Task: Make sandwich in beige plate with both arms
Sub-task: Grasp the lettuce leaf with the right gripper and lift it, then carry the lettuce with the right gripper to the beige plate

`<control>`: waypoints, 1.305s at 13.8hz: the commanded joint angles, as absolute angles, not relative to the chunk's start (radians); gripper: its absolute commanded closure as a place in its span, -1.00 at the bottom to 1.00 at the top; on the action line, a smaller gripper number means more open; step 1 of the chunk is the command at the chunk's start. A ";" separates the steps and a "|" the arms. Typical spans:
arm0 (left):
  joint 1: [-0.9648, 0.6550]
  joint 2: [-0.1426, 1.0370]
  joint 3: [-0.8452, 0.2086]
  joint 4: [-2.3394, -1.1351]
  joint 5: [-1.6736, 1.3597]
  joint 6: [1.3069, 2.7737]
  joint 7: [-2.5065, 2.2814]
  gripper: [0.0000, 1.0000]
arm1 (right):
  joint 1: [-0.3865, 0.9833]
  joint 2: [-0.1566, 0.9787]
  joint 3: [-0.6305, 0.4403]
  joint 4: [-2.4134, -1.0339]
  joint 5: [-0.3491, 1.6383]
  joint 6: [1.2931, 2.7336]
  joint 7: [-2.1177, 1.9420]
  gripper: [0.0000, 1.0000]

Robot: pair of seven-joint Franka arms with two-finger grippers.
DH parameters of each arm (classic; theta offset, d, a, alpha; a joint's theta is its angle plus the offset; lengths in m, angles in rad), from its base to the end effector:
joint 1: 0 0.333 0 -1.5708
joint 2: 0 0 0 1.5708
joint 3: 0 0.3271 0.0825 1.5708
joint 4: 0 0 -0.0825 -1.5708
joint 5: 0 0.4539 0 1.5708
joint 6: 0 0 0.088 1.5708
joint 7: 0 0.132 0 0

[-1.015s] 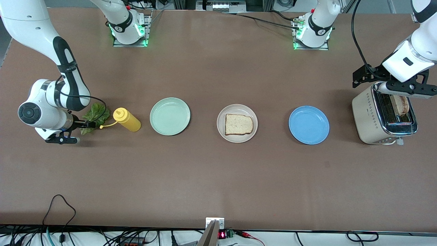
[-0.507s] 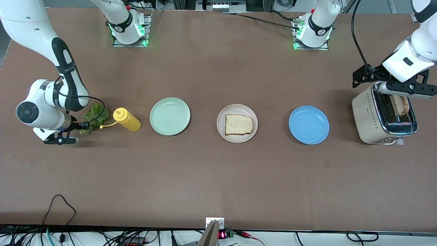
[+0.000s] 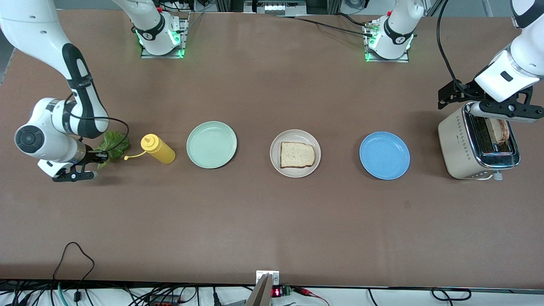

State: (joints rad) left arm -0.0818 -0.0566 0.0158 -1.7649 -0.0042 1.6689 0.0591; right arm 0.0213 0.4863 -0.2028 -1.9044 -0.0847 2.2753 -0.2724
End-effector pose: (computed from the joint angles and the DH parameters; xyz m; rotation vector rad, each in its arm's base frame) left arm 0.6062 -0.0404 0.5484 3.1300 -0.1953 -0.0618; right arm 0.6582 -0.1242 0.1737 2.9951 0.2510 -0.2115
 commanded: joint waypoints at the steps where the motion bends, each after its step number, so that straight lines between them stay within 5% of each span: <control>1: -0.086 -0.055 0.014 -1.752 0.014 1.654 0.054 -1.00 | 0.032 0.353 -0.192 -1.869 -0.095 2.096 -0.409 1.00; 9: -0.086 -0.055 0.015 -1.752 0.012 1.651 0.054 -1.00 | 0.210 0.273 -0.190 -1.481 -0.026 1.542 -0.863 1.00; 18: -0.086 -0.055 0.015 -1.752 0.012 1.651 0.054 -1.00 | 0.405 0.273 -0.006 -1.391 0.244 1.632 -0.948 1.00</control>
State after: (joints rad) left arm -0.0821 -0.0566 0.0155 -1.7648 -0.0042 1.6687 0.0591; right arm 0.3605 0.2531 -0.0358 -1.4268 0.2087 1.5992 -0.9396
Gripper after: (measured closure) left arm 0.000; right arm 0.956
